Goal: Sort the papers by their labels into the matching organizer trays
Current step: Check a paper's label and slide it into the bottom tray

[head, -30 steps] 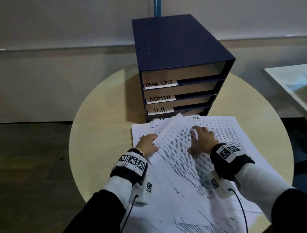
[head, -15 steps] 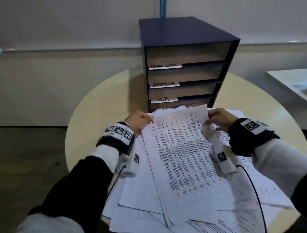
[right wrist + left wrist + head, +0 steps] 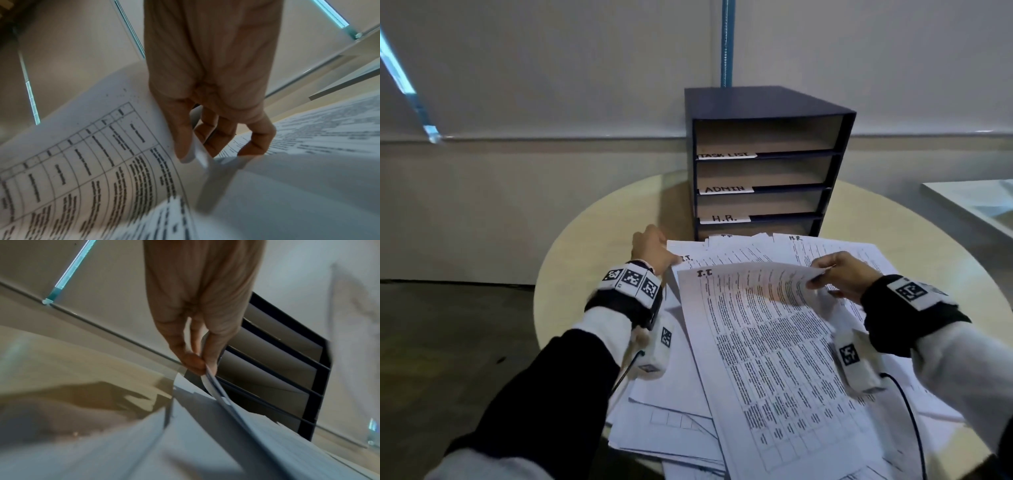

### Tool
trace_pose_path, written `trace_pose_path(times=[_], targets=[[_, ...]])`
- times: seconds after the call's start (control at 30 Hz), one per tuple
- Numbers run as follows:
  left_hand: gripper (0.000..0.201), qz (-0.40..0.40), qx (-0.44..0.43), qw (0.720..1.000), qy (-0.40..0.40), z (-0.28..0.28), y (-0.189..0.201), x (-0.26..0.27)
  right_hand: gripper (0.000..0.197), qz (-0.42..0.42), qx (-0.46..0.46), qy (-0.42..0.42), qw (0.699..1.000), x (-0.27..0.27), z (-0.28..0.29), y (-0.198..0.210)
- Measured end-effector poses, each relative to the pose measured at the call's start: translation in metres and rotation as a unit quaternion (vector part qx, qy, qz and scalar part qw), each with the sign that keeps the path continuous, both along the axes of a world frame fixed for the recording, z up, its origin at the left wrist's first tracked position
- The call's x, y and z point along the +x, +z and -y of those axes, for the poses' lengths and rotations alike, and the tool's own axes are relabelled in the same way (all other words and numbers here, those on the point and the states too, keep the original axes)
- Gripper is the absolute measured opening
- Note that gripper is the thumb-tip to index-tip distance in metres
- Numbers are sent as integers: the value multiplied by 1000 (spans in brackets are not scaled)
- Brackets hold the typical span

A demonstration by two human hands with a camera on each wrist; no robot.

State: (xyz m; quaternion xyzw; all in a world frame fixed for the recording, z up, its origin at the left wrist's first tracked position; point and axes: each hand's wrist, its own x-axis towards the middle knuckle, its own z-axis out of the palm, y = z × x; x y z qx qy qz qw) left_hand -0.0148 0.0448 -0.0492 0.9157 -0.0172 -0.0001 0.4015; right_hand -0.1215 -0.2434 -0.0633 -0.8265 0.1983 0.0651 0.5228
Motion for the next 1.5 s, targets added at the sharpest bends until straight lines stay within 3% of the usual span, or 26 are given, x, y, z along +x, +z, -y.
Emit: trace_pose_path(times=[0.13, 0.2, 0.3, 0.43, 0.63, 0.8, 0.93, 1.1, 1.2, 1.27, 1.37, 1.5], targets=[[16, 2, -14, 999, 42, 5, -3, -6, 14, 12, 10, 8, 1000, -8, 2, -5], [26, -38, -57, 997, 38, 7, -9, -8, 21, 15, 17, 2, 1000, -10, 1, -5], [29, -94, -115, 988, -32, 13, -15, -7, 26, 21, 23, -14, 999, -11, -2, -3], [23, -47, -194, 978, -68, 19, -12, -8, 21, 28, 30, -33, 999, -12, -3, -2], [25, 42, -181, 976, -117, 28, 25, -18, 17, 60, 88, -62, 992, -18, 3, 0], [23, -9, -205, 962, -178, 39, 53, -25, 20, 103, 121, -56, 986, -23, 5, 6], [26, -11, -254, 955, -153, 44, 77, -25, 21, 131, 138, -40, 981, -19, 2, 23], [65, -43, -373, 920, -112, 34, 63, -38, 15, 221, 137, -147, 954, -14, -5, 33], [45, -36, -335, 930, -149, 40, 52, -58, 11, 270, 116, -166, 941, -16, -12, 40], [38, 16, -318, 937, -142, 45, 57, -60, 9, 317, 81, -153, 933, -15, -15, 52], [33, 112, -298, 942, -107, 52, 90, -53, 17, 400, 29, -144, 905, -12, -21, 86], [28, 216, -325, 910, -137, 56, 151, -56, 5, 515, -16, -170, 840, -7, -27, 145]])
